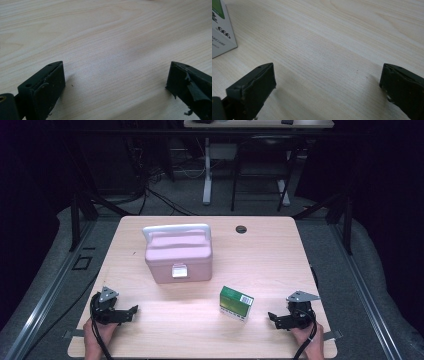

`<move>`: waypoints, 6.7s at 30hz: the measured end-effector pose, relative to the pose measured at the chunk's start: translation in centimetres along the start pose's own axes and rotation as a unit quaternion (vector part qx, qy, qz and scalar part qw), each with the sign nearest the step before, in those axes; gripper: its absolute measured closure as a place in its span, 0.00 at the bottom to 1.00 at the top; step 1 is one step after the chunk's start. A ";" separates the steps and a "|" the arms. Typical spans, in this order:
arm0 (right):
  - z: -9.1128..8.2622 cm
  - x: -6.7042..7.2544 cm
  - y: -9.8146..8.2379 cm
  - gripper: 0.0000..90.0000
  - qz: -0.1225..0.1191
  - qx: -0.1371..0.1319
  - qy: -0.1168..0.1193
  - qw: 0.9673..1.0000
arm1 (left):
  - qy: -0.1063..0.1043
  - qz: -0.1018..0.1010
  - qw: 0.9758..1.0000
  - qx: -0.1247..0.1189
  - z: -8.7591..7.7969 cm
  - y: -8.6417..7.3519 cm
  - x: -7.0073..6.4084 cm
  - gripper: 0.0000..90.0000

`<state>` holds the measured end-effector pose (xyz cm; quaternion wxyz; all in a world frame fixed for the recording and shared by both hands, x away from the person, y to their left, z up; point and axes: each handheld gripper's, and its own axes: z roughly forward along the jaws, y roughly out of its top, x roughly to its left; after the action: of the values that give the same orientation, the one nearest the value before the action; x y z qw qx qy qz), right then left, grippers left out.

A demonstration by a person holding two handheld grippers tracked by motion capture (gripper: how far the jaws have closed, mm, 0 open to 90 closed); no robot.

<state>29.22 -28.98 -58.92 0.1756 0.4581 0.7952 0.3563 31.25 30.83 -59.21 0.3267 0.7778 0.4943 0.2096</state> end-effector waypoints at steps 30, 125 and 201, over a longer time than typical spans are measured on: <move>-4.2 3.0 6.4 0.00 -0.061 0.110 0.027 0.992 | -0.001 0.000 1.000 -0.001 0.0 0.0 0.0 0.02; 2.0 15.2 21.1 0.70 -0.274 0.357 0.090 0.888 | -0.002 -0.001 1.000 -0.005 0.0 0.0 0.0 0.05; 1.1 -2.4 23.2 0.70 -0.094 0.409 -0.026 0.908 | -0.005 0.001 1.000 -0.007 0.0 0.0 0.0 0.07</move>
<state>45.17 -23.03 -42.92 0.0266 0.4221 0.9057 -0.0300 31.23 30.82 -59.20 0.3347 0.7766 0.4907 0.2098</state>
